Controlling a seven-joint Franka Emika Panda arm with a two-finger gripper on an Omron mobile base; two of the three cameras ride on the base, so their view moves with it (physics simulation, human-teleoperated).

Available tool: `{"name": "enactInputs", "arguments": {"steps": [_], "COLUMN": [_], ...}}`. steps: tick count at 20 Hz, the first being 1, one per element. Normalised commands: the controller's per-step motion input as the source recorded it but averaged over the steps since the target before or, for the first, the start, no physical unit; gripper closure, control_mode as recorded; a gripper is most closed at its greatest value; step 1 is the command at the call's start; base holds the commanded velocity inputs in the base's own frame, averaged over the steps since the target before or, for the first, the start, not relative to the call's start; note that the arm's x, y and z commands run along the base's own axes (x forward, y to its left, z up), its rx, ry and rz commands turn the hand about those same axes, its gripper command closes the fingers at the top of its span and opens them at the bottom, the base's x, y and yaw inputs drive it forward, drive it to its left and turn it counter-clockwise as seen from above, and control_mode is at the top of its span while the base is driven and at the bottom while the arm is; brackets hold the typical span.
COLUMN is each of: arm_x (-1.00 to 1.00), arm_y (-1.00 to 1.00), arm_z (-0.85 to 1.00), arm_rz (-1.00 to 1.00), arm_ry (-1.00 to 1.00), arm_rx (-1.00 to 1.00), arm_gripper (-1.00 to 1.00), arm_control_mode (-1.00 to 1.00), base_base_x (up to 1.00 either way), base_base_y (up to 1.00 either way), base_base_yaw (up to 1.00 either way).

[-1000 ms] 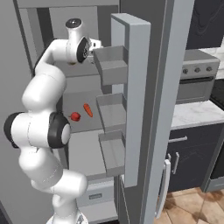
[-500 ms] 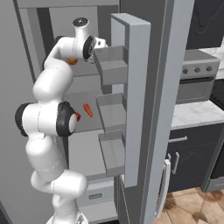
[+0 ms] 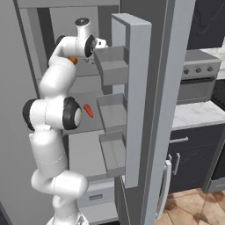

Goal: Take the fish and mango from the highest rack and move them to the second highest rack where the carrot and bell pepper are located, to maximize freezer space. Close the freezer door after rearranging.

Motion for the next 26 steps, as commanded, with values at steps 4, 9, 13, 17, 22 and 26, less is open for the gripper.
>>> {"name": "enactInputs", "arguments": {"steps": [4,9,13,17,22,26], "arm_x": [0.32,0.23,0.24,0.19,0.01,-0.31], "arm_y": [-0.01,-0.02,0.00,-0.04,-0.02,0.00], "arm_z": [-0.15,-0.18,-0.23,-0.21,-0.17,-0.17], "arm_rz": [0.01,0.03,0.01,0.02,0.02,0.07], "arm_ry": [0.00,0.00,0.02,0.00,-0.01,-0.19], "arm_rx": [0.00,0.00,0.00,0.00,0.00,0.00], "arm_gripper": [-1.00,1.00,1.00,1.00,1.00,1.00], "arm_control_mode": [-1.00,-1.00,-1.00,-1.00,-1.00,-1.00], "base_base_x": [0.00,0.00,0.00,0.00,0.00,0.00], "base_base_y": [0.00,0.00,0.00,0.00,0.00,0.00], "base_base_yaw": [0.00,0.00,0.00,0.00,0.00,0.00]}}
